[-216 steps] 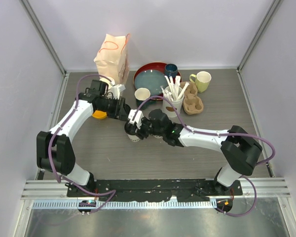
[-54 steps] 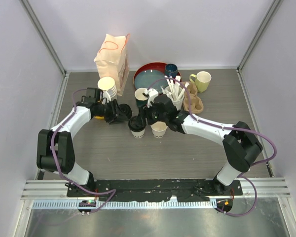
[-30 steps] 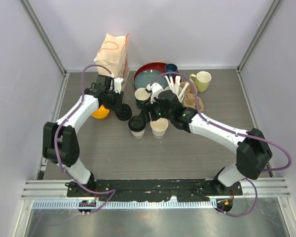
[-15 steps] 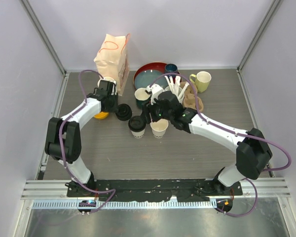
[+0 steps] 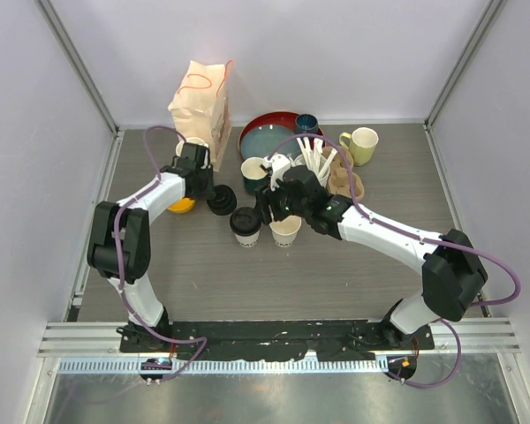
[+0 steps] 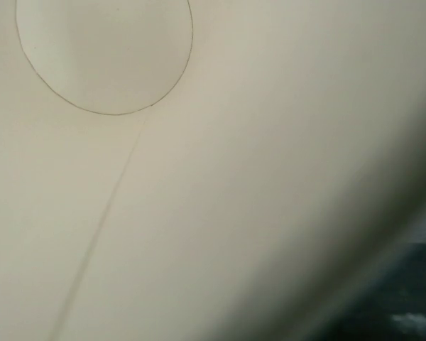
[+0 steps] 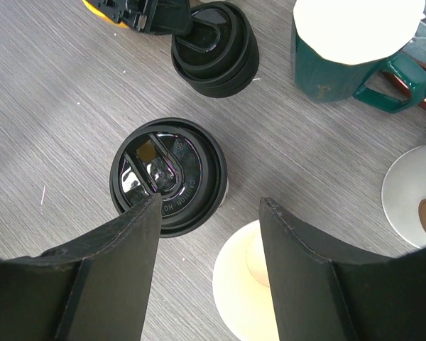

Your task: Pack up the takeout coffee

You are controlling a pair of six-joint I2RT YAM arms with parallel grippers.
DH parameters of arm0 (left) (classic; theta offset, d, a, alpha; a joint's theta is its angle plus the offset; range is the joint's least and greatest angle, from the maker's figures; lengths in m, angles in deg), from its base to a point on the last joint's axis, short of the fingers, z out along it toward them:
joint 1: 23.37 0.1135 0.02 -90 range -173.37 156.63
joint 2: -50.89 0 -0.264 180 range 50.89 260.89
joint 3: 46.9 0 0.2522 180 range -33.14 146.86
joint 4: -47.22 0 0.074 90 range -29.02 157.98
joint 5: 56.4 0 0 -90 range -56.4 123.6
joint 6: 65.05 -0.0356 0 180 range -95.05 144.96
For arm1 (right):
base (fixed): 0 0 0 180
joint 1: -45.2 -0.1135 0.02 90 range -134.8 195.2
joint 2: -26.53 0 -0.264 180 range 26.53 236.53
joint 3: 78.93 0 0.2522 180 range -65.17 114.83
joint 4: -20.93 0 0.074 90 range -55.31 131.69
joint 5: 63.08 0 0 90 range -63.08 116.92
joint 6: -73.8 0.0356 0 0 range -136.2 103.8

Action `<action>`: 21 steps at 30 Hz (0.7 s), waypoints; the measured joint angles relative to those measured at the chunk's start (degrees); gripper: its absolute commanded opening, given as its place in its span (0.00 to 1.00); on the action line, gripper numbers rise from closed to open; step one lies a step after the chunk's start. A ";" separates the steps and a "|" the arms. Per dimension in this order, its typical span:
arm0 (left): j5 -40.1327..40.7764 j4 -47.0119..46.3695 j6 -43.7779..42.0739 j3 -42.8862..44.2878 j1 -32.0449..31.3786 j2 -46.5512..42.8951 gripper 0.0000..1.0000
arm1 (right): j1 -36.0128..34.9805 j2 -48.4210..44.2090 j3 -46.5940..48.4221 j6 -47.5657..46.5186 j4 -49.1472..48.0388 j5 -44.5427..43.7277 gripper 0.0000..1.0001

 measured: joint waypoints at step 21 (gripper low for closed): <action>-1.99 0.50 -0.28 0.74 0.15 -0.92 0.00 | 0.00 -1.20 -2.86 -0.26 -0.07 0.22 0.62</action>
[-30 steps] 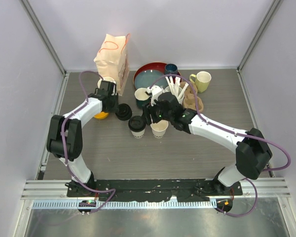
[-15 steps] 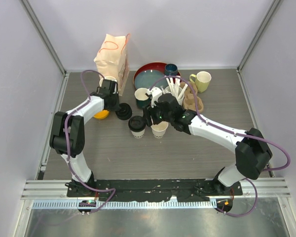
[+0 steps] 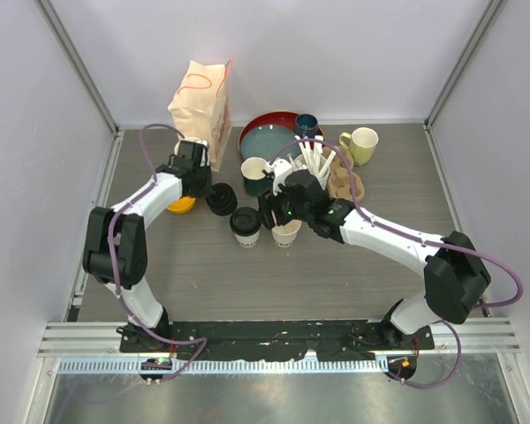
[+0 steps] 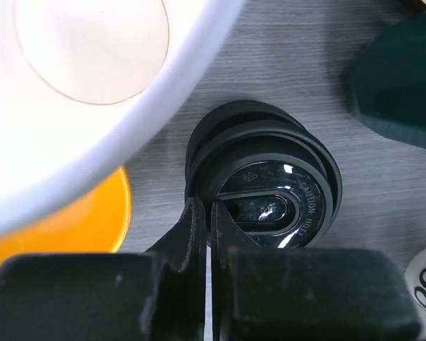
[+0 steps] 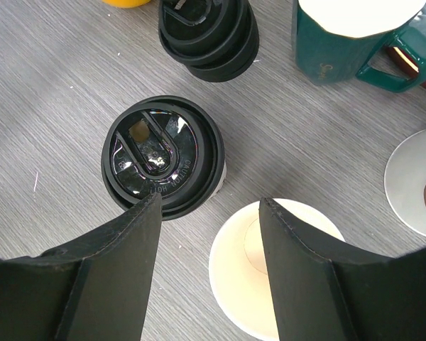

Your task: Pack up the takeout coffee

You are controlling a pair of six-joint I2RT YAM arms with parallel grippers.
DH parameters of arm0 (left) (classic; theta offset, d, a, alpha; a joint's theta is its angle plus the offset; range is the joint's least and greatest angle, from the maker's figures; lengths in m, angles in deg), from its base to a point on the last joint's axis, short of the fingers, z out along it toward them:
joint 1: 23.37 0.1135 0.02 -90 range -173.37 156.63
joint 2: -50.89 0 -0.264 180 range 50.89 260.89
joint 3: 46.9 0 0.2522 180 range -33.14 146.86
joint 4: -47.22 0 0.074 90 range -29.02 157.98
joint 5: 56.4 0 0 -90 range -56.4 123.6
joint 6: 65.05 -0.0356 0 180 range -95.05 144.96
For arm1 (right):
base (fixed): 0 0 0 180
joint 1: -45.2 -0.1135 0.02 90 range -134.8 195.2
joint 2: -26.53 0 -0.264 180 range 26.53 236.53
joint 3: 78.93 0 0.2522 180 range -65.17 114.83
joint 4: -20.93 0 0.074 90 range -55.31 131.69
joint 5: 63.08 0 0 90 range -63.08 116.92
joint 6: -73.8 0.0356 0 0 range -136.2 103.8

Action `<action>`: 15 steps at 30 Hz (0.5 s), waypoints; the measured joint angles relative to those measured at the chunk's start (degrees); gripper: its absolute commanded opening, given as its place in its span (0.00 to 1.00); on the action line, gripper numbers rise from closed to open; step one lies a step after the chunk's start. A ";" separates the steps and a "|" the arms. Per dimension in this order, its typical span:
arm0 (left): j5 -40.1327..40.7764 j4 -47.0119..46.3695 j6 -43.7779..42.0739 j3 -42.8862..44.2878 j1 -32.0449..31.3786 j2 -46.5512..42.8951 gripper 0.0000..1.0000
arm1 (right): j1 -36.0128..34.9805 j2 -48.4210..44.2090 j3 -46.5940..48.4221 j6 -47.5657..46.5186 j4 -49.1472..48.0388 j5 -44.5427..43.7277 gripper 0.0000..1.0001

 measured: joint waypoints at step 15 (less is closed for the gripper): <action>-1.40 2.12 -4.81 -1.03 0.59 -10.67 0.00 | 0.00 -3.34 -0.24 0.22 0.15 -0.63 0.62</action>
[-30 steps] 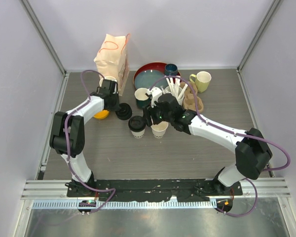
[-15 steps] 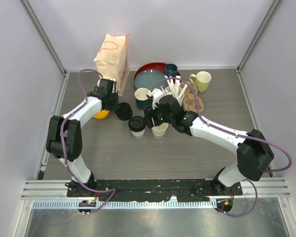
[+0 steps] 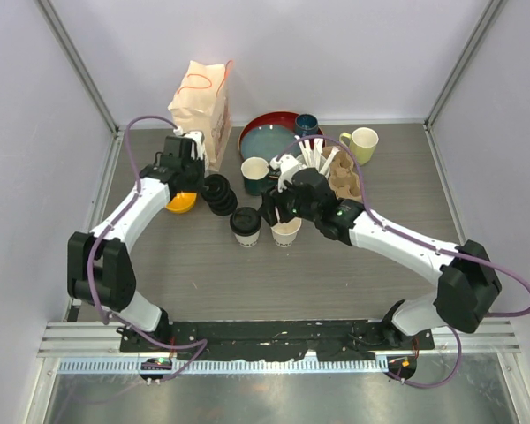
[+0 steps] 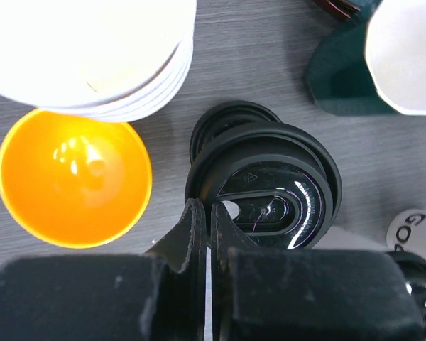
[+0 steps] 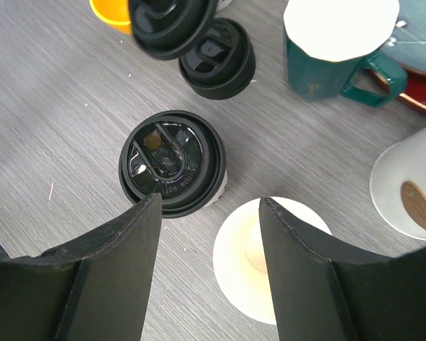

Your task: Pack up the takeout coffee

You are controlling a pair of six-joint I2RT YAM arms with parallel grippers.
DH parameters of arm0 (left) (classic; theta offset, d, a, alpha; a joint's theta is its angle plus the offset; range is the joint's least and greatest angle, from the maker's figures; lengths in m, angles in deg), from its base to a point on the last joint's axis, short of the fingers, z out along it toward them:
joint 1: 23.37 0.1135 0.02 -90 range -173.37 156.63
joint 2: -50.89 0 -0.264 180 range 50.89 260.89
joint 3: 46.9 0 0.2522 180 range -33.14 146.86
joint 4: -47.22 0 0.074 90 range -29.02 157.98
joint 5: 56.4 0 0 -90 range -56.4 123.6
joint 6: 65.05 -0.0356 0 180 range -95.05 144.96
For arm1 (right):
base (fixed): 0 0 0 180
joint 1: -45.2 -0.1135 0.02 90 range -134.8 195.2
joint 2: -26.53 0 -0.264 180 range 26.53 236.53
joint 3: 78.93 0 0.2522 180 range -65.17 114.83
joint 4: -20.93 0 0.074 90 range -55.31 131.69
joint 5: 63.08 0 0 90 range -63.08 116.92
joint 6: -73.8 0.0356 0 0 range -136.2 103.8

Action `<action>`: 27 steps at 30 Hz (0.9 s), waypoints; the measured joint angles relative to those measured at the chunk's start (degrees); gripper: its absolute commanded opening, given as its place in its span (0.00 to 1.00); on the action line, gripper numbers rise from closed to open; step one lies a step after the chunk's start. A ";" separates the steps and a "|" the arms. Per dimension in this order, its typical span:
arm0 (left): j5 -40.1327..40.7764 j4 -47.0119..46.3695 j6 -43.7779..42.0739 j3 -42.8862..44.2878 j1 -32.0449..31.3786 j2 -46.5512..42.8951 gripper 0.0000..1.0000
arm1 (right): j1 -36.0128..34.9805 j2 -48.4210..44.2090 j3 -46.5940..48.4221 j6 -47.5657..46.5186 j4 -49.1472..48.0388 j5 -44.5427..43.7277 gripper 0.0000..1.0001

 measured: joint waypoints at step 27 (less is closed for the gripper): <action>-8.63 26.12 -15.34 19.45 -14.69 -5.99 0.00 | 4.81 1.25 -1.51 3.41 13.00 -10.25 0.37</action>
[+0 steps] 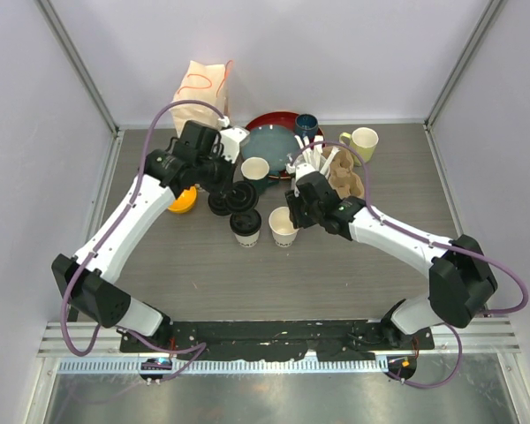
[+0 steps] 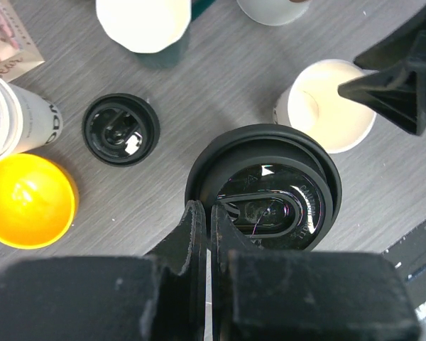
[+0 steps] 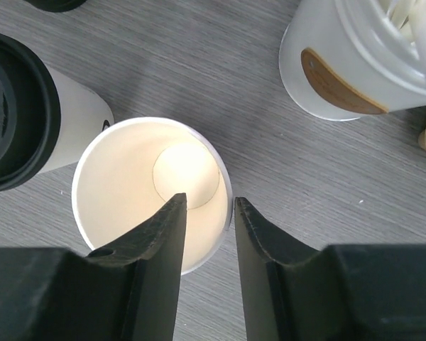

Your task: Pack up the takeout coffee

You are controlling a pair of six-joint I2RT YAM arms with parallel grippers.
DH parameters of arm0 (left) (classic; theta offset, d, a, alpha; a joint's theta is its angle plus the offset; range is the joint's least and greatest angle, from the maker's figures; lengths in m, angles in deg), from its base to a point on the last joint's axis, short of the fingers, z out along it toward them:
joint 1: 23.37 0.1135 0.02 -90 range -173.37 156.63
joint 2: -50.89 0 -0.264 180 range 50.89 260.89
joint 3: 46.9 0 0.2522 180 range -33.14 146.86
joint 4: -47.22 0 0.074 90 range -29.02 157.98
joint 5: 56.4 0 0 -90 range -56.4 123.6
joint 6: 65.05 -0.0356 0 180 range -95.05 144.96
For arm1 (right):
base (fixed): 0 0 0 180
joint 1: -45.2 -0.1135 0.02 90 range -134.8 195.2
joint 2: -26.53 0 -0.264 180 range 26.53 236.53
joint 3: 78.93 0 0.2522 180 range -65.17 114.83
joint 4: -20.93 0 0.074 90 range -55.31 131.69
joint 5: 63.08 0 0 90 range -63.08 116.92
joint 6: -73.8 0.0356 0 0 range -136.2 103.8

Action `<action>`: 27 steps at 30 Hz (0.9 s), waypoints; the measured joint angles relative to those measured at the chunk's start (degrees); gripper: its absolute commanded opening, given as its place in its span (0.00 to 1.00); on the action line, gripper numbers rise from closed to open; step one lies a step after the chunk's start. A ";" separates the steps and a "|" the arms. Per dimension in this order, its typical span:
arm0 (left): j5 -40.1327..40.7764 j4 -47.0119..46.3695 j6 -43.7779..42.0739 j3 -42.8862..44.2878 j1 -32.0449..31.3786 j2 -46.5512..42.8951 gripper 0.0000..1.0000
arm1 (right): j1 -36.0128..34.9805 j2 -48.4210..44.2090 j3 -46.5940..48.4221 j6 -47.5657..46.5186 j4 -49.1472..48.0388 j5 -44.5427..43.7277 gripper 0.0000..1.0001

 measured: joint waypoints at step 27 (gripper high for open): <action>-2.16 3.61 -5.60 0.92 -13.14 6.34 0.00 | -1.05 -5.20 -4.98 -0.79 1.55 4.20 0.33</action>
